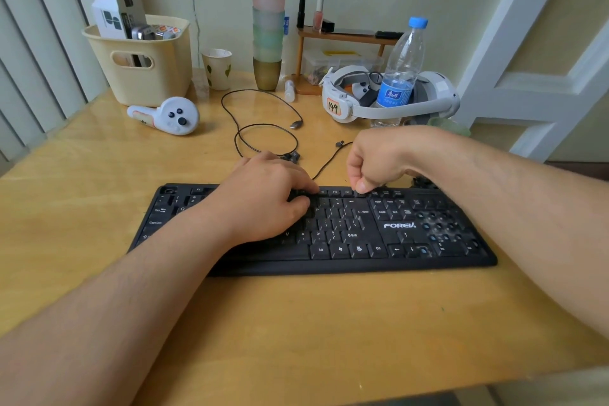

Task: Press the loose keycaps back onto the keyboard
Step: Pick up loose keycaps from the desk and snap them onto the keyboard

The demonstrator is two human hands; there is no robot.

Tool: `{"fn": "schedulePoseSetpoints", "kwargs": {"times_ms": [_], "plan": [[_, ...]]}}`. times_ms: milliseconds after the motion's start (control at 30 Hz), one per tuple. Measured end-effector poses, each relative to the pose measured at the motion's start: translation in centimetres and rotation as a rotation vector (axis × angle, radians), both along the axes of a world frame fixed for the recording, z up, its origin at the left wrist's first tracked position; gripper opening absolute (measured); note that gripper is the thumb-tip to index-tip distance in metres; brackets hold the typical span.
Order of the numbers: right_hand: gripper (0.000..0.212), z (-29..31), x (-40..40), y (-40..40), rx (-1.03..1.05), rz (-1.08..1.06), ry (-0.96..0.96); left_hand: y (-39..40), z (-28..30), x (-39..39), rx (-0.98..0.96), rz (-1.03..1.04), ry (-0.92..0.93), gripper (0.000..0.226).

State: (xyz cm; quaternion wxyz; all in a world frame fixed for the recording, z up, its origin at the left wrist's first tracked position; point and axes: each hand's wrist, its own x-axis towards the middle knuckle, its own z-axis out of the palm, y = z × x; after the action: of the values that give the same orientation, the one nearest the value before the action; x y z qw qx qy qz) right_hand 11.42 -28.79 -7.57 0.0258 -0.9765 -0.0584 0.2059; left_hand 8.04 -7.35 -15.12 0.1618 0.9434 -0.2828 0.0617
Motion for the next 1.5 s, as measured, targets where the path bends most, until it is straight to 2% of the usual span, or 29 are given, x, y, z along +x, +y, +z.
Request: {"fn": "schedulePoseSetpoints", "kwargs": {"times_ms": [167, 333, 567, 833, 1000, 1167, 1333, 1400, 1500], "plan": [[0.018, 0.2, 0.5, 1.6, -0.128, 0.007, 0.102, 0.1, -0.1, 0.0, 0.005, 0.0, -0.001, 0.033], [0.007, 0.1, 0.6, 0.7, -0.075, -0.014, 0.003, 0.1, 0.1, 0.0, 0.014, -0.002, -0.003, 0.033], [0.007, -0.7, 0.2, -1.2, 0.073, -0.059, -0.076, 0.0, 0.2, 0.0, 0.017, -0.001, -0.011, 0.033], [0.01, -1.2, -0.4, -0.5, 0.003, -0.003, -0.141, 0.1, 0.1, 0.0, 0.019, -0.006, -0.018, 0.033], [0.006, -0.8, -0.5, -0.8, 0.025, -0.012, -0.109, 0.2, -0.1, 0.1, -0.002, -0.005, -0.016, 0.032], [0.006, -0.2, -0.6, -1.8, 0.139, -0.083, -0.076, 0.1, -0.1, 0.2, -0.008, -0.006, -0.023, 0.032], [0.009, -1.0, -0.9, -1.0, 0.085, -0.066, -0.132, 0.1, -0.1, 0.3, 0.0, -0.003, -0.025, 0.033], [0.009, -0.8, -0.9, -1.0, 0.115, -0.072, -0.126, 0.2, -0.1, 0.3, -0.001, 0.001, -0.025, 0.033], [0.009, -0.3, -0.7, -0.8, 0.051, -0.046, -0.086, 0.4, 0.2, 0.3, 0.006, 0.001, -0.016, 0.033]]}}
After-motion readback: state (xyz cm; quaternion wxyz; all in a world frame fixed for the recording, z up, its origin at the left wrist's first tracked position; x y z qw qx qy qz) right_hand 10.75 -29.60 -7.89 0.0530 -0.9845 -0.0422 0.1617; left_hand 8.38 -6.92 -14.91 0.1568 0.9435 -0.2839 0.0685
